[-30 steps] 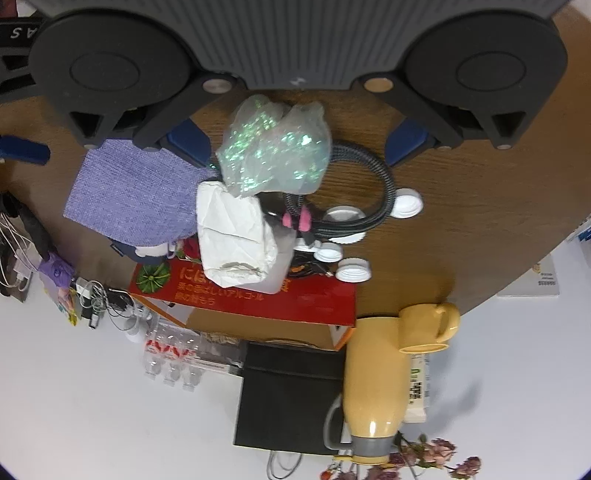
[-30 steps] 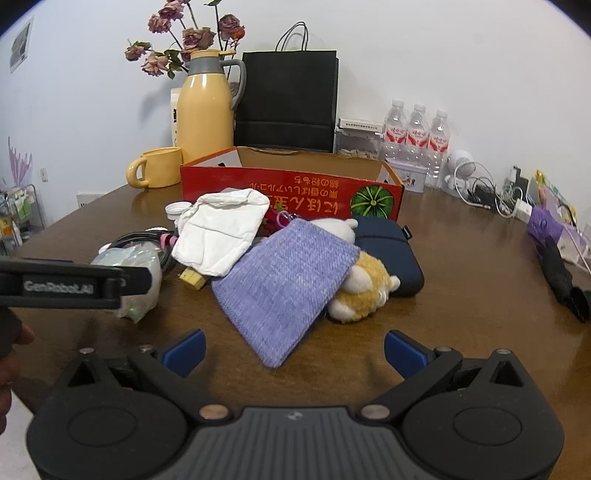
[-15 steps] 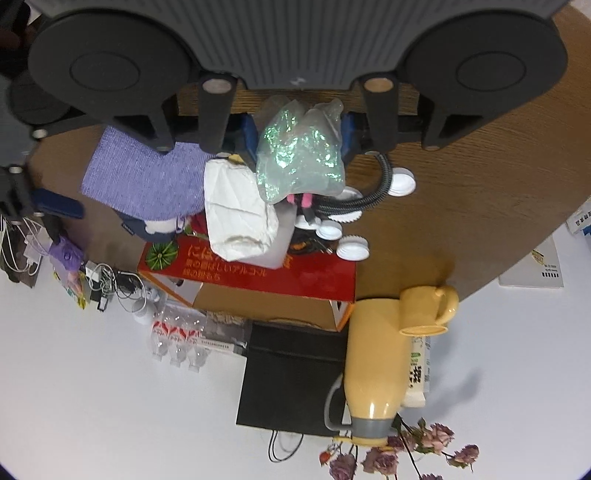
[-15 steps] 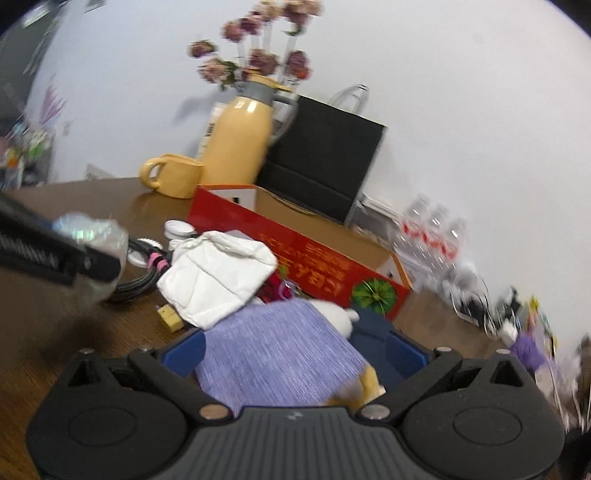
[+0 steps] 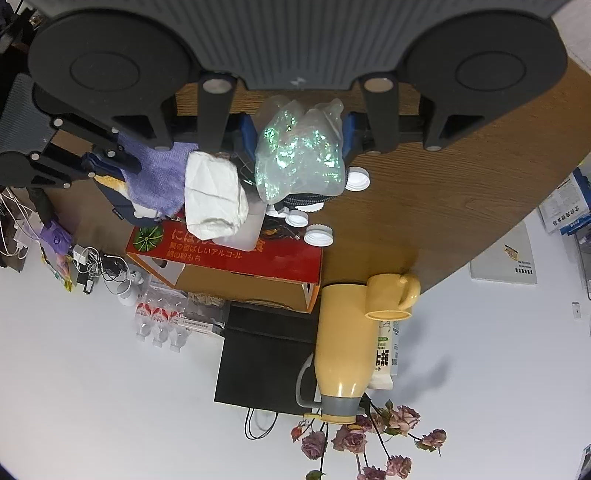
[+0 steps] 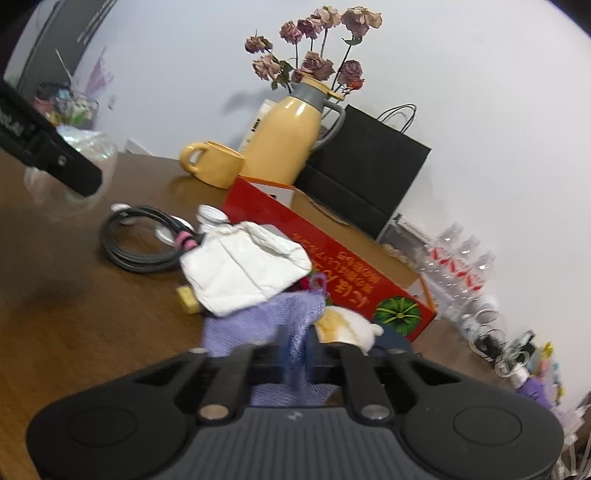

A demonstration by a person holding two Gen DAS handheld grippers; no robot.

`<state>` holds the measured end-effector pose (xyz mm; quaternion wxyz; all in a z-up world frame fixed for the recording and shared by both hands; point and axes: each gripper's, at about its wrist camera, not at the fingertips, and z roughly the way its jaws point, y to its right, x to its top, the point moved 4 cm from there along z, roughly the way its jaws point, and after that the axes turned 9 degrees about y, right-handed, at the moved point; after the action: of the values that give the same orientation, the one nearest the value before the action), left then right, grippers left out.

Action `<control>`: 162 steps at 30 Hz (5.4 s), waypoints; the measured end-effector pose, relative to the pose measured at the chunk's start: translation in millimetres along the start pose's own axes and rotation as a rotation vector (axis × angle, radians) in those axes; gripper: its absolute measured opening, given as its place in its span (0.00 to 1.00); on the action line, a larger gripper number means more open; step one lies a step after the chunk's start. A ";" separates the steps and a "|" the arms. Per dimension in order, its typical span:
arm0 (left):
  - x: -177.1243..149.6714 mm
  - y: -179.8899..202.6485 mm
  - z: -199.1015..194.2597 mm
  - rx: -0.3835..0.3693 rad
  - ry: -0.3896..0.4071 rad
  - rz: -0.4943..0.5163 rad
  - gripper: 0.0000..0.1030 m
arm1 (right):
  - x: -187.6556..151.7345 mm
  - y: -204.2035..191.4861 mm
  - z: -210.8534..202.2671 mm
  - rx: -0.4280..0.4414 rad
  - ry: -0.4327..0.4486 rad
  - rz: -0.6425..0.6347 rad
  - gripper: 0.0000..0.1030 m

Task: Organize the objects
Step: 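Grasp the iridescent plastic bag with left gripper while right gripper grasps purple pouch, then carry both items into the cardboard box and open both grippers, then grasp the black cable with left gripper while right gripper grasps plush sheep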

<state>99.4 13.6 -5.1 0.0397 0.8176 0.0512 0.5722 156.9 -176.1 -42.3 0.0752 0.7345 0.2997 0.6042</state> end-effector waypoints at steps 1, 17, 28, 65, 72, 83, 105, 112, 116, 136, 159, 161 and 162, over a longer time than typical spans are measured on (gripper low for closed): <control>1.3 0.3 -1.7 0.000 0.001 -0.002 0.42 | 1.0 0.9 -3.6 0.007 0.007 0.011 0.04; 66.5 45.3 12.8 -0.013 0.089 0.021 0.42 | 45.0 88.2 -23.9 0.078 0.149 0.376 0.02; 125.0 96.6 133.9 0.049 0.086 -0.019 0.42 | 59.4 172.7 75.4 0.128 0.200 0.593 0.02; 118.6 58.3 284.2 0.150 -0.038 0.025 1.00 | 22.0 204.0 219.2 0.103 -0.009 0.608 1.00; 127.7 50.8 247.5 0.089 0.018 0.030 1.00 | 38.7 196.4 179.0 0.024 0.008 0.554 1.00; 111.3 24.4 160.2 0.057 0.061 0.056 1.00 | 54.1 159.9 97.0 -0.035 0.031 0.468 1.00; 15.0 -48.7 61.3 0.116 -0.105 0.003 1.00 | 2.6 82.1 2.5 -0.092 -0.117 0.605 1.00; 11.2 -55.9 61.3 0.110 -0.118 -0.023 1.00 | -3.0 72.0 15.7 -0.150 -0.173 0.672 1.00; 8.1 -55.8 65.6 0.097 -0.132 -0.022 1.00 | -5.2 68.9 30.2 -0.179 -0.208 0.691 1.00; -6.0 -44.4 92.8 0.034 -0.183 0.047 1.00 | -21.5 71.3 50.7 -0.216 -0.246 0.780 0.98; -17.6 -48.8 112.6 0.161 -0.204 0.036 0.69 | -24.1 71.6 14.6 -0.013 -0.131 0.631 0.83; -18.0 -52.3 108.0 0.161 -0.198 0.039 0.63 | -24.2 71.2 13.7 -0.018 -0.134 0.631 0.86; -18.2 -54.4 105.6 0.164 -0.195 0.043 0.59 | -24.2 70.6 12.8 -0.023 -0.134 0.631 0.86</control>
<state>190.4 64.5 -65.0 -0.0349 0.8708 0.0762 0.4844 191.4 -242.8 -32.6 -0.0880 0.8285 0.0444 0.5512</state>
